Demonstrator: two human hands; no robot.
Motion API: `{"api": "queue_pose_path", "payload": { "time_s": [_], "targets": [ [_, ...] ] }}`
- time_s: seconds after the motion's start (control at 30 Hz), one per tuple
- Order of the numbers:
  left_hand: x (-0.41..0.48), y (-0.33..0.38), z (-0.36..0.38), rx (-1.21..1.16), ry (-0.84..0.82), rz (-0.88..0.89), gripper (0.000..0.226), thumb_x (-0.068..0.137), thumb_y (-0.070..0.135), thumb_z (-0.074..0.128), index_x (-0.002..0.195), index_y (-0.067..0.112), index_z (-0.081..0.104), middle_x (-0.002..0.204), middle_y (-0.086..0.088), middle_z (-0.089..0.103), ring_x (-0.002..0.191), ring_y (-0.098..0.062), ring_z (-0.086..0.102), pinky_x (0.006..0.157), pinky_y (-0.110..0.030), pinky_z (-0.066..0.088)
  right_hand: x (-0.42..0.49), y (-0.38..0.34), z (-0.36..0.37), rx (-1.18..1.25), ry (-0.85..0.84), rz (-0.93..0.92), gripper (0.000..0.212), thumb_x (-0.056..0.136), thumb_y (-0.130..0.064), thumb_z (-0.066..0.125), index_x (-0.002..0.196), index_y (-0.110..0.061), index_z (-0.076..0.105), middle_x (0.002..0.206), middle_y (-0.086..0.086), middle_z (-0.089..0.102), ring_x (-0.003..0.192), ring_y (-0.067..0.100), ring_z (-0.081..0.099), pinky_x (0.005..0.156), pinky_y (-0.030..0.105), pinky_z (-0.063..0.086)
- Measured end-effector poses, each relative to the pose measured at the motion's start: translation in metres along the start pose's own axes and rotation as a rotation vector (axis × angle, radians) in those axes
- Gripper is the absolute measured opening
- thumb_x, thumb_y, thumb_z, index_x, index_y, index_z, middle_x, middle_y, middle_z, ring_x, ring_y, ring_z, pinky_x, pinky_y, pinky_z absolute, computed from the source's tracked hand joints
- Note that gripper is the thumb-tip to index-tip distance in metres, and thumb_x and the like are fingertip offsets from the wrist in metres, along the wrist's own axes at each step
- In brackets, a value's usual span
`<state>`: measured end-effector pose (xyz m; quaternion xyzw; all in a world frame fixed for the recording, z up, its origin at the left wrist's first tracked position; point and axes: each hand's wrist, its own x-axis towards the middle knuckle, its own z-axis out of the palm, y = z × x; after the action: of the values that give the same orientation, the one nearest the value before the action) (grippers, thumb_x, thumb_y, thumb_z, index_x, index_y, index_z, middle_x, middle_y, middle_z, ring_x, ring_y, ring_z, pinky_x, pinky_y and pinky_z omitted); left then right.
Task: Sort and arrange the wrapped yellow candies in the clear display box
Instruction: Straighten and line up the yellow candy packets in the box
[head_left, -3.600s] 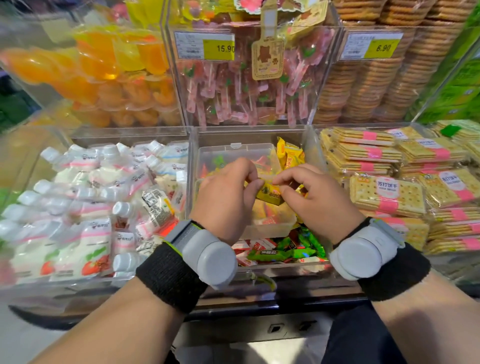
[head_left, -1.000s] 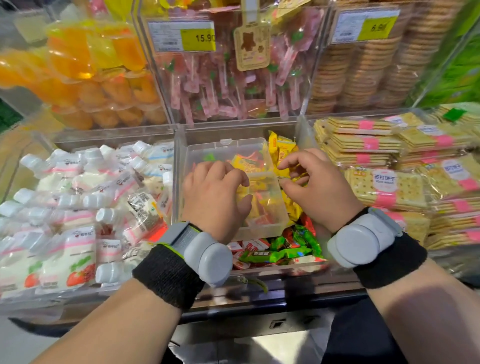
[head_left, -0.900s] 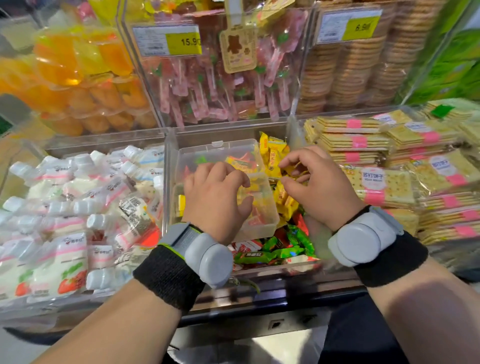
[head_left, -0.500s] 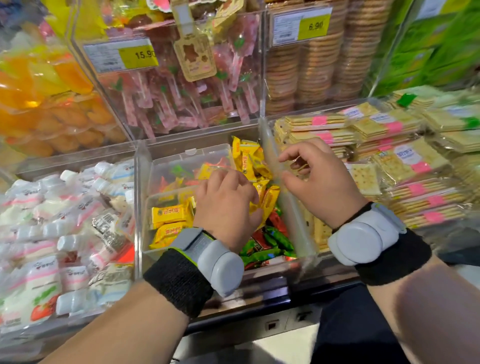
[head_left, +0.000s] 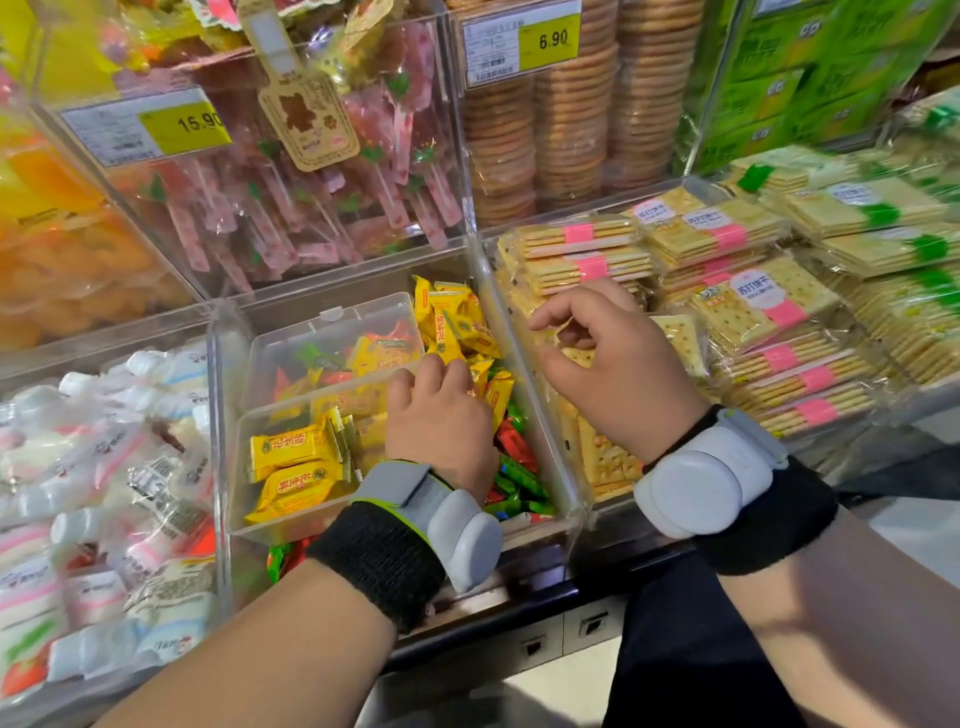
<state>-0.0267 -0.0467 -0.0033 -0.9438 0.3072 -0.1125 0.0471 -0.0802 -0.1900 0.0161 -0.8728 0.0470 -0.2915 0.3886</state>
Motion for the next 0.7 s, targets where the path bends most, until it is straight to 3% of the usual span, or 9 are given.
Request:
{"api": "queue_pose_path", "payload": {
  "time_s": [0.23, 0.4, 0.5, 0.7],
  "targets": [
    [0.001, 0.004, 0.004, 0.024, 0.009, -0.009, 0.023, 0.081, 0.025, 0.055, 0.1, 0.021, 0.067, 0.122, 0.001, 0.048, 0.12, -0.027, 0.028, 0.095, -0.041, 0.015, -0.002, 0.002, -0.003, 0.0, -0.001, 0.01, 0.021, 0.077, -0.012, 0.06, 0.093, -0.026, 0.059, 0.098, -0.008, 0.049, 0.082, 0.002, 0.05, 0.077, 0.007, 0.038],
    [-0.002, 0.001, 0.001, -0.008, 0.082, -0.014, 0.021, 0.085, 0.024, 0.05, 0.098, 0.02, 0.066, 0.119, 0.004, 0.05, 0.117, -0.026, 0.032, 0.094, -0.039, 0.013, -0.003, 0.0, -0.003, -0.004, 0.002, 0.013, 0.021, 0.078, -0.01, 0.06, 0.093, -0.024, 0.06, 0.097, -0.008, 0.048, 0.083, 0.006, 0.051, 0.079, 0.013, 0.042],
    [-0.004, -0.003, -0.003, -0.031, 0.117, -0.006, 0.022, 0.085, 0.027, 0.049, 0.099, 0.02, 0.064, 0.117, 0.005, 0.051, 0.116, -0.026, 0.034, 0.097, -0.039, 0.015, -0.004, -0.003, -0.001, -0.009, -0.006, 0.018, 0.021, 0.078, -0.01, 0.059, 0.092, -0.026, 0.059, 0.097, -0.008, 0.048, 0.086, 0.008, 0.051, 0.082, 0.021, 0.043],
    [-0.015, -0.015, -0.012, -0.129, 0.186, -0.001, 0.022, 0.083, 0.036, 0.05, 0.096, 0.023, 0.061, 0.11, 0.006, 0.054, 0.114, -0.024, 0.038, 0.096, -0.038, 0.015, -0.004, -0.012, 0.005, -0.033, -0.033, 0.015, 0.022, 0.077, -0.01, 0.059, 0.092, -0.026, 0.059, 0.096, -0.01, 0.047, 0.089, 0.007, 0.048, 0.083, 0.021, 0.04]
  ]
}}
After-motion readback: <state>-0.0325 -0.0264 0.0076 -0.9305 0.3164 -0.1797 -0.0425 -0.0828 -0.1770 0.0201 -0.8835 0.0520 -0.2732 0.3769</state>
